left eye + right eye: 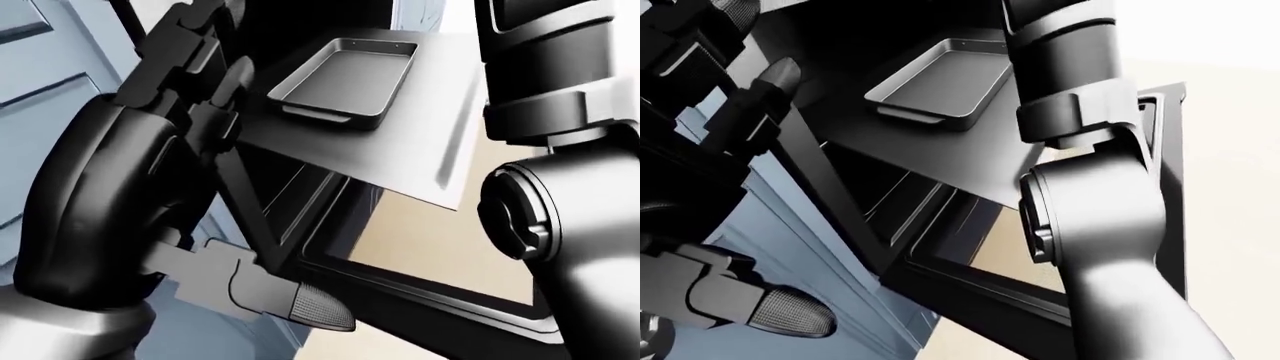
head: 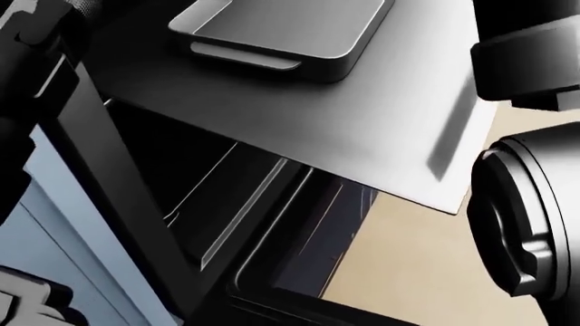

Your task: Place the broccoli on the top rack of the oven.

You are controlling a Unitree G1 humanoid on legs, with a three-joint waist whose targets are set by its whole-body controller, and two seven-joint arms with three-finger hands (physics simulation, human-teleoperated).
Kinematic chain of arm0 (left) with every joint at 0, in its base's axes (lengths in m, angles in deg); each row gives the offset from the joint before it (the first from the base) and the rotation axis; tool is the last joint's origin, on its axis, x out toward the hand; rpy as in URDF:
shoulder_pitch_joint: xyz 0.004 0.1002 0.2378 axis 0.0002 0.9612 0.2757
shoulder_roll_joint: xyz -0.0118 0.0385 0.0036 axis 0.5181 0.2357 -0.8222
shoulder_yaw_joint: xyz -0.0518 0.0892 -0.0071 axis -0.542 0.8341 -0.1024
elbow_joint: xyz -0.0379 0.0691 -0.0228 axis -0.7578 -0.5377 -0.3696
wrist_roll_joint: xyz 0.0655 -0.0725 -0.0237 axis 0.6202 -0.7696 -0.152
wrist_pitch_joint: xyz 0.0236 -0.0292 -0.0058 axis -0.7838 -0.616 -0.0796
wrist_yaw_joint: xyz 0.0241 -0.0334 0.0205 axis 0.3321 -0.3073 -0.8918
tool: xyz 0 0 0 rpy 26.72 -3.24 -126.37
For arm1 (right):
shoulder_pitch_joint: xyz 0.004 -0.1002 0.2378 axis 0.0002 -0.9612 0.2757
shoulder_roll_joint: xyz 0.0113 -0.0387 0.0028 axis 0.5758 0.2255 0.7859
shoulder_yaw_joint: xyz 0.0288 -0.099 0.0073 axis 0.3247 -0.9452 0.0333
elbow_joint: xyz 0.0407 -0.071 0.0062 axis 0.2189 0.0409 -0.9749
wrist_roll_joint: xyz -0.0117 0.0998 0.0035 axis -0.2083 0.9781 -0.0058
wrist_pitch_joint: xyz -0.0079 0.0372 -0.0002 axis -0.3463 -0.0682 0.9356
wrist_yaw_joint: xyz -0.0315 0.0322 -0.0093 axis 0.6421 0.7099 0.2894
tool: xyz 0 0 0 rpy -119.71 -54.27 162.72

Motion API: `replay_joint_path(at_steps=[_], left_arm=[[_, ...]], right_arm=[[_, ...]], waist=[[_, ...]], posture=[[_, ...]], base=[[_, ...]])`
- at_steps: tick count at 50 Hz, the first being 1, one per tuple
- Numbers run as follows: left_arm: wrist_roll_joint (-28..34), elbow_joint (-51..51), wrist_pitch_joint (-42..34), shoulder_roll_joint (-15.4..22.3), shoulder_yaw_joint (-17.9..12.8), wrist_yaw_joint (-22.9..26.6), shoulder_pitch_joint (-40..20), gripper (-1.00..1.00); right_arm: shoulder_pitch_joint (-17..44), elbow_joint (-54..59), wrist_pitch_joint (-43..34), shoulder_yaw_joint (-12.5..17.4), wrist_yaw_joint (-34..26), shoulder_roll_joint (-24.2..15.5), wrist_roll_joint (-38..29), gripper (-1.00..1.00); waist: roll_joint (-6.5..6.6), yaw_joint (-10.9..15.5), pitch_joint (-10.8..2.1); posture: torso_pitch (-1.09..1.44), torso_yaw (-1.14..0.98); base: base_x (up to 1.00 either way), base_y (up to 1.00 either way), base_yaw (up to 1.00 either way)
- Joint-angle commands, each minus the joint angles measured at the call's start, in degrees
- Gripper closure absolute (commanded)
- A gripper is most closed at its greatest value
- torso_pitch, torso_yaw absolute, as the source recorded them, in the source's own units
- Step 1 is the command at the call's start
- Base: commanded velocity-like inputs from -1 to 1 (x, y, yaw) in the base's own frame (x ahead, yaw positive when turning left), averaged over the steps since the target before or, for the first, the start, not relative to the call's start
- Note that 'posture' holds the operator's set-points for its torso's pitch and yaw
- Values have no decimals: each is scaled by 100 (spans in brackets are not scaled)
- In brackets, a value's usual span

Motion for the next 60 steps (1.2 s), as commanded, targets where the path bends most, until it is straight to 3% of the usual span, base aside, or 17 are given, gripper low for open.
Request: replay_joint_path(at_steps=[1, 10, 24, 44, 60], left_arm=[[134, 0, 117, 46, -50, -4, -125, -100], [100, 0, 57, 3, -42, -47, -143, -100], [-41, 0, -58, -108, -39, -217, -206, -100], [-41, 0, -201, -248, -36, -271, -210, -100], [-41, 0, -113, -64, -108, -135, -196, -100]], right_arm=[[325, 168, 301, 17, 85, -66, -165, 100], [601, 1244, 858, 48, 61, -199, -455, 100], [545, 1902, 733, 119, -1, -204, -815, 100], [129, 2055, 653, 133, 126, -197, -912, 100], [-5, 2434, 530, 142, 347, -38, -851, 100]], waist=[[-12, 9, -139], [-11, 86, -161], [-19, 165, -207], [-52, 262, -263], [-76, 284, -291]], posture=[[0, 47], [0, 47], [0, 47], [0, 47], [0, 47]], base=[[0, 0, 0], [0, 0, 0], [0, 0, 0], [0, 0, 0], [0, 0, 0]])
